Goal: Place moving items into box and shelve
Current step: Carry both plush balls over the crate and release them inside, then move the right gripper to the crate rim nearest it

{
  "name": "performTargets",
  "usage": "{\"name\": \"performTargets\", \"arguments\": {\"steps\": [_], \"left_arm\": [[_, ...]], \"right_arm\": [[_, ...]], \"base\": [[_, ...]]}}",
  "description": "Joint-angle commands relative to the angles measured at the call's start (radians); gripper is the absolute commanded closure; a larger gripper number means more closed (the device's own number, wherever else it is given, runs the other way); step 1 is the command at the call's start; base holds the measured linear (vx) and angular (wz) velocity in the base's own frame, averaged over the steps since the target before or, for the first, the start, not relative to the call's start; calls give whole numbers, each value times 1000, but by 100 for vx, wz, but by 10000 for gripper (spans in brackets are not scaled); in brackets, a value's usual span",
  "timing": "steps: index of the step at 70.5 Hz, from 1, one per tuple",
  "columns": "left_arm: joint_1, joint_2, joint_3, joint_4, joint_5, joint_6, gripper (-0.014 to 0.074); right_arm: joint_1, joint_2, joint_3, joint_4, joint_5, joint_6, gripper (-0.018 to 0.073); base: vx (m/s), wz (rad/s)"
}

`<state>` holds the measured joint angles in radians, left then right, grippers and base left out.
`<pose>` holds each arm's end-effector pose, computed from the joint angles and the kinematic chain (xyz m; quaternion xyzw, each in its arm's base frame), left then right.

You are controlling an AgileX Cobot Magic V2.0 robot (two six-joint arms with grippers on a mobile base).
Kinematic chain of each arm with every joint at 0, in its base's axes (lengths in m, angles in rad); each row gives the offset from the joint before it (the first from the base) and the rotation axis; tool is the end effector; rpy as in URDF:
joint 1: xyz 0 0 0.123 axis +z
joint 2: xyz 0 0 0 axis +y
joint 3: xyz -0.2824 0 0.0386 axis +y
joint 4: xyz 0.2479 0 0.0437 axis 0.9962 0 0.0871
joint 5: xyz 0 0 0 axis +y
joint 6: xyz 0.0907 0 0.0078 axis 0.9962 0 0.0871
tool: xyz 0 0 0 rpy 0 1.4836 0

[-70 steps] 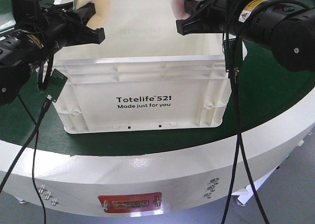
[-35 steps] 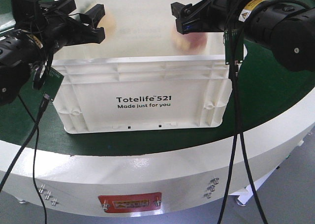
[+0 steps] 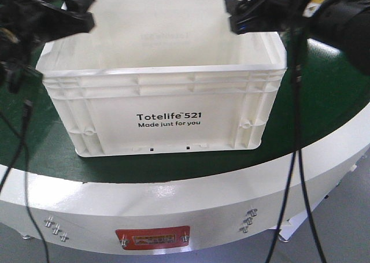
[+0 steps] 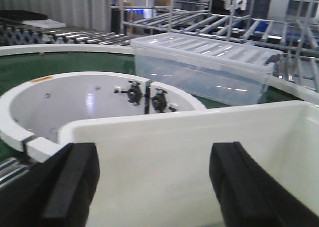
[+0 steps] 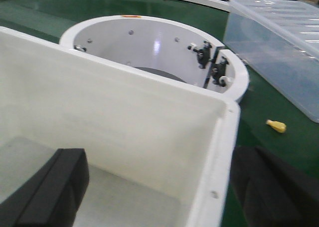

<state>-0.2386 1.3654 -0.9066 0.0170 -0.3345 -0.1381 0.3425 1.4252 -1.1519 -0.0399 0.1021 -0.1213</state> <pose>0.3038 -0.0744 0.3332 0.0439 0.7188 -0.1264 0.6822 0.3156 0.1121 0.3572 -0.1984 0.7763 0.0526 0.5960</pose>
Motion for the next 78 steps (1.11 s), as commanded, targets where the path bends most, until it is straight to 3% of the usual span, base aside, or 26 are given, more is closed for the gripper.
{"name": "performTargets", "arguments": {"steps": [1, 15, 20, 38, 45, 59, 78], "left_arm": [[36, -77, -32, -17, -7, 62, 8], [85, -141, -40, -37, 127, 71, 12], [95, -136, -90, -65, 238, 71, 25], [95, -11, -449, -64, 667, 70, 110], [95, 40, -550, -57, 782, 70, 133], [95, 71, -588, -49, 790, 71, 135], [95, 73, -587, -48, 798, 72, 135]], "right_arm": [[-45, -65, -37, -7, -33, -13, -34], [-99, -101, -51, 15, 94, 5, -18], [-99, -93, -94, 17, 175, 25, -18], [-99, 29, -398, 40, 453, 97, -18], [-99, 105, -527, 84, 575, 95, -18], [-99, 251, -690, 136, 725, 97, -18], [-99, 367, -701, 146, 760, 121, -18]], "base": [[0, 0], [0, 0], [0, 0], [0, 0], [0, 0], [0, 0], [0, 0]]}}
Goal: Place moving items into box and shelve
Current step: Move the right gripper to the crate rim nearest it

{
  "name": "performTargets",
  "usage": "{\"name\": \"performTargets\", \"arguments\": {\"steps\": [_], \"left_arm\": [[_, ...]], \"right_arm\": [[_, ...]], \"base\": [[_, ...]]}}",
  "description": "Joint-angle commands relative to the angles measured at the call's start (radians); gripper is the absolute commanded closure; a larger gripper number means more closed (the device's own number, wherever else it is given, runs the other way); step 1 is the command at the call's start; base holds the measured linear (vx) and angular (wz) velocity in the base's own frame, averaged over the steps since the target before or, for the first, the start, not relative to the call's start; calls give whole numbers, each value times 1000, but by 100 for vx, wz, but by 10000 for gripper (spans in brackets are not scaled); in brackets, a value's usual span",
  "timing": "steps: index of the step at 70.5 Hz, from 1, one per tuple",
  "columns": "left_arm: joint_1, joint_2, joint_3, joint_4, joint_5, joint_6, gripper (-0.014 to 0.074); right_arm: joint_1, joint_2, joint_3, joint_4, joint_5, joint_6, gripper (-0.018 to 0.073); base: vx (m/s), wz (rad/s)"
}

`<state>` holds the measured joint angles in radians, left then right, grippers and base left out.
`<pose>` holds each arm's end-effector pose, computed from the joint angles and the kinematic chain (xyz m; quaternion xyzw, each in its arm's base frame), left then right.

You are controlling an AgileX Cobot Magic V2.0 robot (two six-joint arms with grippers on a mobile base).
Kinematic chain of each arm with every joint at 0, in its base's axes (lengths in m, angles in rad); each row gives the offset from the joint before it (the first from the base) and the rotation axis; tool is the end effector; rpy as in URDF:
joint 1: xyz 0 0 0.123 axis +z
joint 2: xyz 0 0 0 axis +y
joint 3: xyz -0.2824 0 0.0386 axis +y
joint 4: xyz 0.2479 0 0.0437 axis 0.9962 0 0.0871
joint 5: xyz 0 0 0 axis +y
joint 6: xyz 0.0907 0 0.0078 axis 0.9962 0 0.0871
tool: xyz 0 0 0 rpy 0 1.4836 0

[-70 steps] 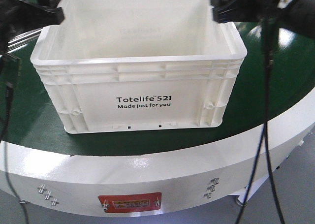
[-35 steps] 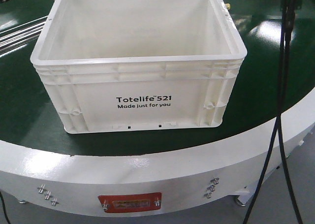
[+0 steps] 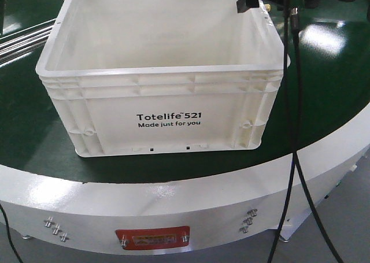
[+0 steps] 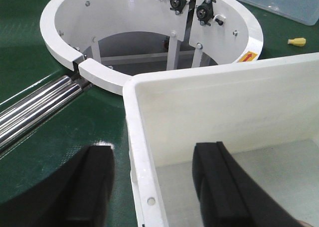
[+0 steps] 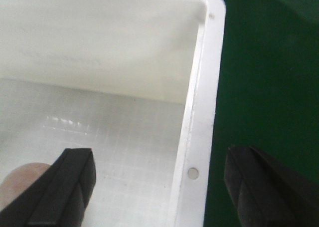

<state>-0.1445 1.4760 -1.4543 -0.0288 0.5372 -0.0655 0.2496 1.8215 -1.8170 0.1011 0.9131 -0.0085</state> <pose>0.3378 -0.0505 0.4046 0.0270 0.8523 -0.0674 0.5180 0.4021 0.1100 0.3627 -0.1056 0.9252 0.0916 0.3529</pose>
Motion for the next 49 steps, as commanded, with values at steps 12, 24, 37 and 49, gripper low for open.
{"name": "performTargets", "arguments": {"steps": [12, 24, 37, 49], "left_arm": [[1, -38, -40, -1, -74, 0, 135], [1, -38, -40, 0, -73, 1, 135], [1, -38, -40, 0, -73, 2, 135], [1, -38, -40, 0, -73, 1, 135]], "right_arm": [[-6, 11, -36, 6, -42, 18, -18], [-6, 34, -36, 5, -42, 30, -18], [-6, 52, -36, 6, -38, 33, -8], [-6, 59, -36, 2, -37, 58, 204]], "base": [[0, 0], [0, 0], [0, 0], [0, 0]]}}
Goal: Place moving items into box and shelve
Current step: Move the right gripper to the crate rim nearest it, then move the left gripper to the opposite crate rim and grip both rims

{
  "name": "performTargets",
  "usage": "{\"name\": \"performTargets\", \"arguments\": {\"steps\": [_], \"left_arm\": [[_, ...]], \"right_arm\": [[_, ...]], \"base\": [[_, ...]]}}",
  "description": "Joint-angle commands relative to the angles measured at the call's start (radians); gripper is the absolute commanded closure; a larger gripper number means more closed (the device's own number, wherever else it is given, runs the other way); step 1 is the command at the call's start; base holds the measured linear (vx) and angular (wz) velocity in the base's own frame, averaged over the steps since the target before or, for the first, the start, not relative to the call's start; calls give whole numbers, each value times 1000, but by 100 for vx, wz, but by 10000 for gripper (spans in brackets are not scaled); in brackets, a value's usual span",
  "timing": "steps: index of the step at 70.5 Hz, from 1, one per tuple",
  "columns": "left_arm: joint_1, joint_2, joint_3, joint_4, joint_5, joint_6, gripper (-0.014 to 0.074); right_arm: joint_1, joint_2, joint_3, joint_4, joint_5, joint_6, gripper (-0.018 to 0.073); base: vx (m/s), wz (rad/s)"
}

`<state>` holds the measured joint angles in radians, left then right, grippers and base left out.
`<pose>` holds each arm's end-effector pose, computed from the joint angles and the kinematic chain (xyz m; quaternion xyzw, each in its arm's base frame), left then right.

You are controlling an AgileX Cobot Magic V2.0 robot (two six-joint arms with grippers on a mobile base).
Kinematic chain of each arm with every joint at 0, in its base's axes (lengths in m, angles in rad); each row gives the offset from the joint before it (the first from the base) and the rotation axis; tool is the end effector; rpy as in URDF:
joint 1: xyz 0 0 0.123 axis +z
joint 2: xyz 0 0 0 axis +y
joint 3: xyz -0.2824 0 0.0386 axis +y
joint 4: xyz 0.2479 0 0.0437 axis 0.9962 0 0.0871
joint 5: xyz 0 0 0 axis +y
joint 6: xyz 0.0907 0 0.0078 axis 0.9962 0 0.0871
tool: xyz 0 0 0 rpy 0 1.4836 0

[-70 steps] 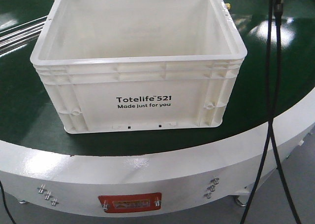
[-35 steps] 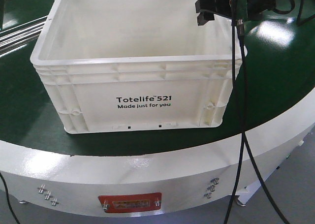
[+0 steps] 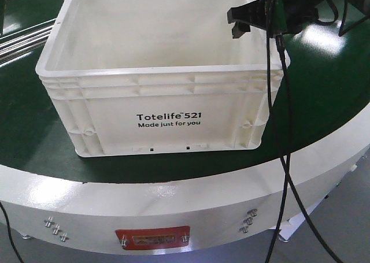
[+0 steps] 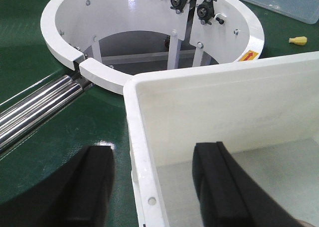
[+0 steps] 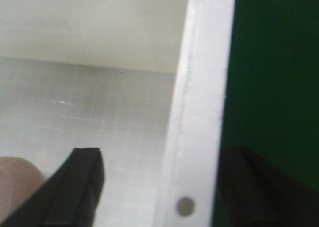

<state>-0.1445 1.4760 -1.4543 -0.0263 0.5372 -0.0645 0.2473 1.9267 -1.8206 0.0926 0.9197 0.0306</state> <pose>0.3378 -0.0504 0.4046 0.0280 0.8523 -0.0661 0.5182 0.4244 0.1141 0.3182 -0.0875 0.9455 0.0863 0.3015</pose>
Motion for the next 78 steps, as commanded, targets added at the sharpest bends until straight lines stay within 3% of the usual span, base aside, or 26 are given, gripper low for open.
{"name": "performTargets", "arguments": {"steps": [1, 10, 54, 78], "left_arm": [[1, -38, -40, -3, -72, 0, 135], [1, -38, -40, -3, -69, 0, 135], [1, -11, -51, -4, -54, -37, 135], [1, 156, -249, -6, 239, -55, 135]], "right_arm": [[-4, -47, -32, 9, -44, 22, 237], [-4, -43, -32, 9, -44, 22, 582], [-3, -43, -32, 23, -23, 14, 573], [-3, -43, -32, 24, -7, -4, 571]], "base": [[0, 0], [0, 0], [0, 0], [0, 0]]}}
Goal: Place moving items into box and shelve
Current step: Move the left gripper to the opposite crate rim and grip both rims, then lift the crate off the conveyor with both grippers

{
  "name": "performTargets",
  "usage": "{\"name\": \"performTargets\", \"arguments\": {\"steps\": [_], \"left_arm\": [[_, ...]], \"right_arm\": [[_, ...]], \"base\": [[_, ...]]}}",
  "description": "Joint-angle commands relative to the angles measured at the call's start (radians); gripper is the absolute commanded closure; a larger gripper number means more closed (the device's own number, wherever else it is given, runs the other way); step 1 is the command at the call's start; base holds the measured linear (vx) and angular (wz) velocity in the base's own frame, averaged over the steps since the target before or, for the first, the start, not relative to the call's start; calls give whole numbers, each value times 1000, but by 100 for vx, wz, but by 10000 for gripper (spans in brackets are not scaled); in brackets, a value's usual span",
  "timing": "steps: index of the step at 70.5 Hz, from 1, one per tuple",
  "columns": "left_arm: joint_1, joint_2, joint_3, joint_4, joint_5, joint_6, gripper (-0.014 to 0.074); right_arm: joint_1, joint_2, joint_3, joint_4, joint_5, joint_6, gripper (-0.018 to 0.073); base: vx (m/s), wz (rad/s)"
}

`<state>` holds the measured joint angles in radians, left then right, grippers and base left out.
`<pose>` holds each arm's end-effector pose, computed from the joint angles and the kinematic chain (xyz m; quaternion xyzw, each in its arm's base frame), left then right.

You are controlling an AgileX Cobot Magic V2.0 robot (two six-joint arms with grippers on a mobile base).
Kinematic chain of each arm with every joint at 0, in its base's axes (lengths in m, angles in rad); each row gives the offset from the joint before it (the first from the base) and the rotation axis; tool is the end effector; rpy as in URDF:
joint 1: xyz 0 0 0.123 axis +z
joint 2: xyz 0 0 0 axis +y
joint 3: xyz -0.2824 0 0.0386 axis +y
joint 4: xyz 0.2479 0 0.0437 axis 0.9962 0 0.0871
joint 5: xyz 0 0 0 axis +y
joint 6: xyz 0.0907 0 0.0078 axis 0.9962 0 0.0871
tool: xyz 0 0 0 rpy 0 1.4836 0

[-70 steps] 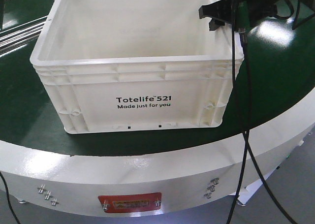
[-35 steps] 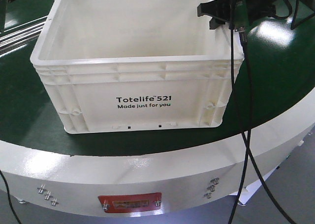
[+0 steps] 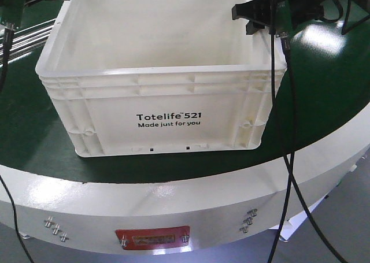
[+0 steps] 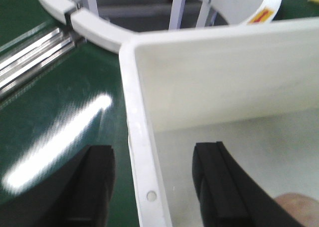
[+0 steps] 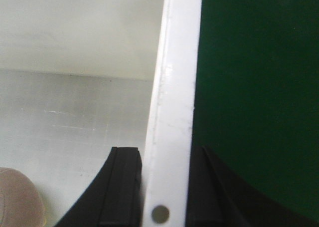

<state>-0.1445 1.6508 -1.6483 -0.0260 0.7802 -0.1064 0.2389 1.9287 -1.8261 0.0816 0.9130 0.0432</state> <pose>0.3747 -0.0562 0.3861 0.0128 0.9056 -0.0651 0.4189 0.4267 0.1100 0.3193 -0.0792 0.9448 0.0825 0.3069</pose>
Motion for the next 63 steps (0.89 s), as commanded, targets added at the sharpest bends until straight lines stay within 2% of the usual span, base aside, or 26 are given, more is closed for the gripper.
{"name": "performTargets", "arguments": {"steps": [1, 22, 49, 53, 58, 63], "left_arm": [[1, -14, -56, -6, 8, -13, 135], [1, 51, -57, -14, 129, -13, 135], [1, 103, -55, -14, 163, -13, 144], [1, 109, -55, -14, 175, -13, 181], [1, 114, -55, -15, 188, -13, 266], [1, 117, -55, -15, 201, -12, 403]], "right_arm": [[6, -45, -27, 36, 0, -17, 571], [6, -45, -27, 36, -1, -17, 571], [6, -45, -27, 36, -1, -20, 571], [6, -45, -27, 36, -1, -20, 571], [6, -45, -27, 36, -1, -20, 571], [6, -45, -27, 36, -1, -20, 571]], "base": [[0, 0], [0, 0], [0, 0], [0, 0], [0, 0], [0, 0]]}}
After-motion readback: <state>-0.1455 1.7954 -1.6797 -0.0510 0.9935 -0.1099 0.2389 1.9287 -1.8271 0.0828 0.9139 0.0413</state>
